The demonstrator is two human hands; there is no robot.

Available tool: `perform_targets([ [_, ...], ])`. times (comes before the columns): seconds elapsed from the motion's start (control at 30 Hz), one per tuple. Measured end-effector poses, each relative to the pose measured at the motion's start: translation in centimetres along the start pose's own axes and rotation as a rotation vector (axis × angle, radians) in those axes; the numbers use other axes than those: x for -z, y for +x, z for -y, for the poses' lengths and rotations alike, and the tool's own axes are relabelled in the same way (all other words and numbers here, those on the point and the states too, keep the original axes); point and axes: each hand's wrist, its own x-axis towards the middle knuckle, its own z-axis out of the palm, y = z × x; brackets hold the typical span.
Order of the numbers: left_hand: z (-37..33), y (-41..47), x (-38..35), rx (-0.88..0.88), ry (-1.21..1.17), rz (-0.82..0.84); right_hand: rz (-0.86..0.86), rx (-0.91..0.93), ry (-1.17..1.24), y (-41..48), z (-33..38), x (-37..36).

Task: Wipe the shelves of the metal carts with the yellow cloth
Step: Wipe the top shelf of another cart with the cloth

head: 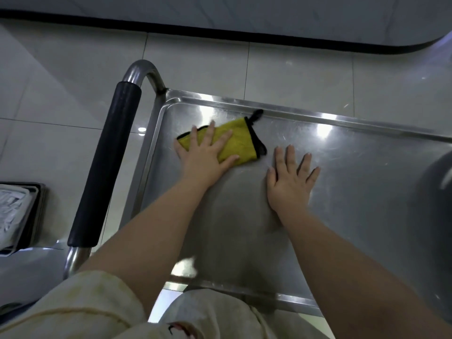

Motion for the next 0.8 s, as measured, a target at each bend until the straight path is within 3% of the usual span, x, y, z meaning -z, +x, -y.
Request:
perform_targets([
  [0.17,5.5,2.8,1.6,0.267,-0.018,-0.028,-0.01,0.003,0.001,-0.1,0.2,0.0],
  [0.27,3.3,3.8,1.4,0.43,-0.014,-0.041,-0.006,0.004,-0.023,0.0,0.2,0.0],
  [0.37,-1.2,5.9,1.5,0.523,-0.156,-0.032,-0.019,0.01,-0.044,0.0,0.3,-0.2],
  [0.47,-6.9,7.4,1.3,0.37,-0.135,0.007,-0.02,0.004,-0.072,0.1,0.4,-0.5],
  [0.63,-13.2,5.9,0.2,-0.131,0.017,0.052,0.003,-0.005,-0.084,0.5,0.1,-0.9],
  [0.7,-11.6,6.3,0.3,-0.168,0.02,0.025,0.003,-0.008,-0.104,0.5,0.2,-1.0],
  [0.8,-7.2,6.6,0.6,-0.069,0.002,-0.028,0.008,-0.01,-0.07,0.5,0.4,-0.8],
])
